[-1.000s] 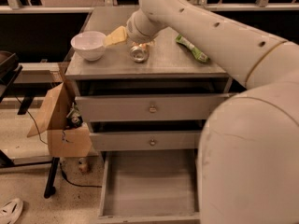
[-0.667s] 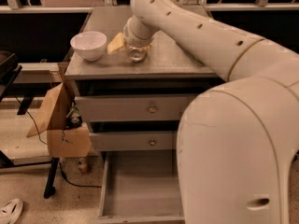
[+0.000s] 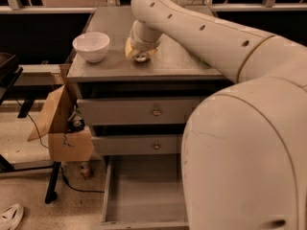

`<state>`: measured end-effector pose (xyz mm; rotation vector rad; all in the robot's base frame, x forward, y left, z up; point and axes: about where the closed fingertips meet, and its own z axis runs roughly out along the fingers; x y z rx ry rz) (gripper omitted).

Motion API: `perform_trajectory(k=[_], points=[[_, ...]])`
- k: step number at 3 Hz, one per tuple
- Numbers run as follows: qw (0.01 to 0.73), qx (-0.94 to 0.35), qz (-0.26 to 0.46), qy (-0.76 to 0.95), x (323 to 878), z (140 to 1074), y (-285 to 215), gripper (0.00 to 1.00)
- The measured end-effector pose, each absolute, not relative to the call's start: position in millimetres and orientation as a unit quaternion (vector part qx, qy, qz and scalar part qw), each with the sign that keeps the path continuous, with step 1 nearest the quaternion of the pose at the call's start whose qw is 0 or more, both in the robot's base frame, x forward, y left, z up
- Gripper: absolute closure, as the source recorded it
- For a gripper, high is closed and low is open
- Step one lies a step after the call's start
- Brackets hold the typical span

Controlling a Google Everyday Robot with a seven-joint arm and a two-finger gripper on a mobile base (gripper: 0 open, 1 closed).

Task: Place orange can into bottom drawer

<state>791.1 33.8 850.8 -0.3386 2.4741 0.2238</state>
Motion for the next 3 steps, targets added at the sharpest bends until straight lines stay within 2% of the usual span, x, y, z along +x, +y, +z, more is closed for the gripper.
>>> perform_trajectory(k=[1, 2, 3], points=[[0.338, -0.114, 0.061, 0.932, 770.1, 869.9, 6.6, 0.89], [0.368, -0.127, 0.072, 0.918, 731.6, 891.3, -17.9, 1.00], [0.389, -0.166, 0.110, 0.900, 685.6, 897.7, -28.8, 1.00]])
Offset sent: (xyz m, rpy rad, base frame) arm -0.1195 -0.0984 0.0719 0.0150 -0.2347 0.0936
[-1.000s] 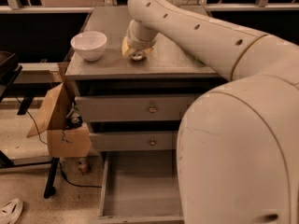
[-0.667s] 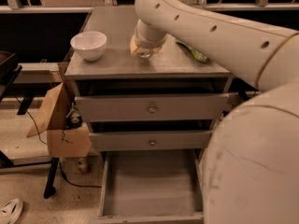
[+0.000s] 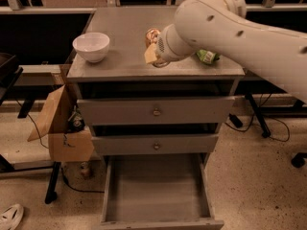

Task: Place orange can into bottom drawer

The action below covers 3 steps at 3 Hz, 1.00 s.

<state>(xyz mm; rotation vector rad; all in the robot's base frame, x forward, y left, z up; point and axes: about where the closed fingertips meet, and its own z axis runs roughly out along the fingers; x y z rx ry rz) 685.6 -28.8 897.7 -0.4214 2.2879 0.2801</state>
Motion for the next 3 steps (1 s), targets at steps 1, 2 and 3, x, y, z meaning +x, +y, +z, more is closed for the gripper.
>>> perform_trajectory(k=[1, 2, 3], points=[[0.352, -0.199, 0.171, 0.899, 636.4, 857.3, -15.6, 1.00], [0.250, -0.228, 0.249, 0.907, 573.0, 786.3, -5.5, 1.00], [0.147, -0.250, 0.328, 0.899, 502.6, 707.3, -26.2, 1.00]])
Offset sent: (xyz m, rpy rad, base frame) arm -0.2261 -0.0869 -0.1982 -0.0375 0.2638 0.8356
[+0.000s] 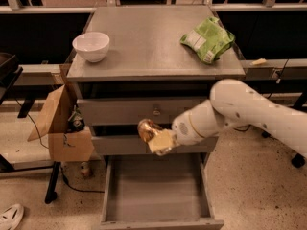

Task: Place orange can into bottom drawer

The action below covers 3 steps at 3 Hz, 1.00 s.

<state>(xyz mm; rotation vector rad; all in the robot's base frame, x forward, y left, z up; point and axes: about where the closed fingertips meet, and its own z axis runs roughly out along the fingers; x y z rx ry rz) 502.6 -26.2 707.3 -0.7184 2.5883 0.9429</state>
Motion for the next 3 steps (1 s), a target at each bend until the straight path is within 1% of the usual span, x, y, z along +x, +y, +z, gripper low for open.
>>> perform_trajectory(k=[1, 2, 3], points=[[0.086, -0.305, 0.344, 0.884, 455.8, 610.8, -60.1, 1.00], [0.051, -0.354, 0.329, 0.874, 444.5, 519.9, -70.1, 1.00], [0.017, -0.352, 0.315, 0.881, 469.1, 453.0, -59.9, 1.00]])
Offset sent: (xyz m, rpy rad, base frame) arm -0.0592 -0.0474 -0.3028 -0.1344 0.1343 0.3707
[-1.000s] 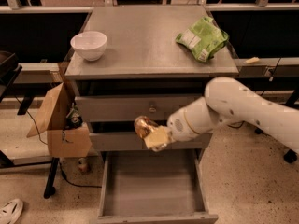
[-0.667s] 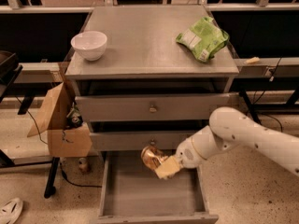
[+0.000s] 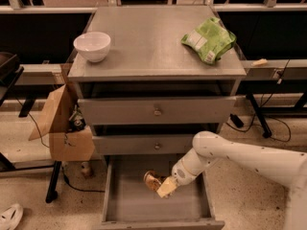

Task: Place orange can into bottom drawer

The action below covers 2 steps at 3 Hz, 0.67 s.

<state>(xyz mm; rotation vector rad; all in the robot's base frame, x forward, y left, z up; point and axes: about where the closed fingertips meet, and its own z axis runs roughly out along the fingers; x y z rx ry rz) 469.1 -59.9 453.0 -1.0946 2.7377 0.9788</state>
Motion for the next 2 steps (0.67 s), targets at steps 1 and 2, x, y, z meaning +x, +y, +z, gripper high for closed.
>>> perform_trajectory(k=[1, 2], points=[[-0.003, -0.336, 0.310, 0.889, 509.3, 405.1, -31.9, 1.00], [-0.042, -0.334, 0.311, 0.889, 519.2, 353.1, -12.6, 1.00]])
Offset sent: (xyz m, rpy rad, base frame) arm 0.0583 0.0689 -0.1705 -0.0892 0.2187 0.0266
